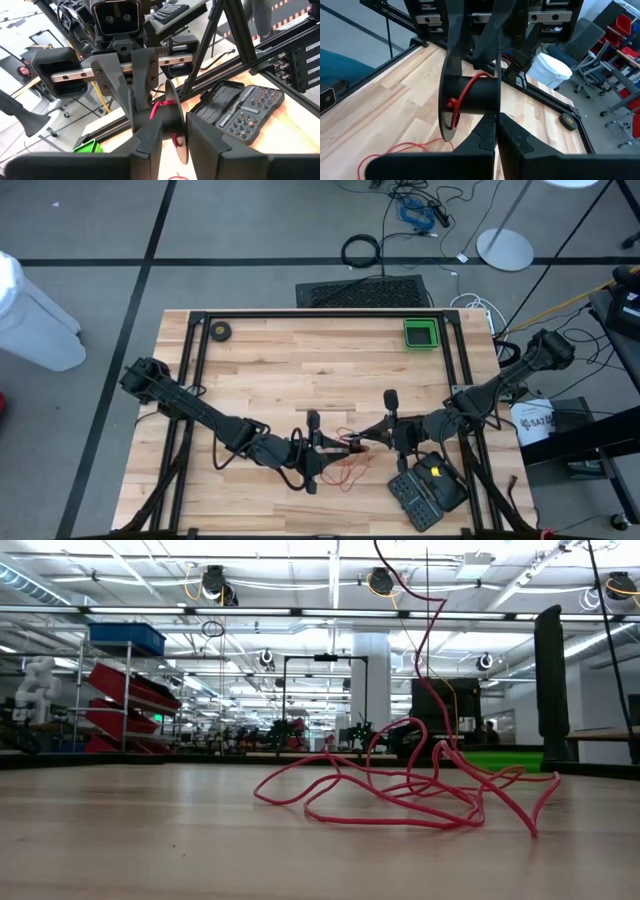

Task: Coil cords
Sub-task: Uncoil the red wire from the spool

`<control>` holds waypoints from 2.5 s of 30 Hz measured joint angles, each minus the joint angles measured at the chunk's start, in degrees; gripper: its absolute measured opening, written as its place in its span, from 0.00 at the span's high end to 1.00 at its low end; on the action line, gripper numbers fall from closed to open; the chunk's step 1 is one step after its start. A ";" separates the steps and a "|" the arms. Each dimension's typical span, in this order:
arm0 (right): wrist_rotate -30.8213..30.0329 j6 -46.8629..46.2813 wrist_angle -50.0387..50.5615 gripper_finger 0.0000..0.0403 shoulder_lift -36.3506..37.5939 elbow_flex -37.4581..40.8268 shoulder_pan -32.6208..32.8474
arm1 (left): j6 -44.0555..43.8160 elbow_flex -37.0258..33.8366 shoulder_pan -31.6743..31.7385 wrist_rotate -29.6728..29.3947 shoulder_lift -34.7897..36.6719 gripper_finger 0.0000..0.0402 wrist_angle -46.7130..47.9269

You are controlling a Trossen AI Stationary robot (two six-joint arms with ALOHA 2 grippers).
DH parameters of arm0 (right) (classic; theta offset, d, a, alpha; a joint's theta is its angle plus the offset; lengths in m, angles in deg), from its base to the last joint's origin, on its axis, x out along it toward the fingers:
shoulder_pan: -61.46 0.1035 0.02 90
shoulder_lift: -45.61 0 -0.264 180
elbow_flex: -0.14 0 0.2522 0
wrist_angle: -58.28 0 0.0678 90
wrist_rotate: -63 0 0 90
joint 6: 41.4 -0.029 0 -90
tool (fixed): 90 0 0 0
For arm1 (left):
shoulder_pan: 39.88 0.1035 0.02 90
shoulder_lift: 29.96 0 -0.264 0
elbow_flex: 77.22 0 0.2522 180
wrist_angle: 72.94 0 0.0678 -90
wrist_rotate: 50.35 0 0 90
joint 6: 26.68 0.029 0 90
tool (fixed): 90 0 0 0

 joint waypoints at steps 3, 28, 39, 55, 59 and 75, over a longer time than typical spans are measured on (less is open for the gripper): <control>-2.03 0.01 0.38 1.00 0.00 0.00 0.04 | 0.51 0.00 -0.60 -1.22 0.00 0.74 0.34; -6.34 3.35 1.33 1.00 0.63 0.00 3.31 | -13.28 0.52 -1.81 -4.91 3.73 0.73 13.04; -6.50 3.15 1.10 1.00 3.76 0.00 6.43 | -14.55 0.52 -0.77 -5.99 3.72 0.73 12.53; -7.59 3.23 1.10 1.00 4.00 0.00 7.19 | -16.18 0.52 0.77 -1.82 3.32 0.73 11.88; -7.59 3.21 0.46 1.00 4.00 0.00 7.19 | -16.36 0.48 1.44 -1.40 2.43 0.73 11.24; -7.50 3.04 0.37 1.00 4.00 0.00 7.19 | -14.99 0.48 2.88 -4.37 0.28 0.48 10.32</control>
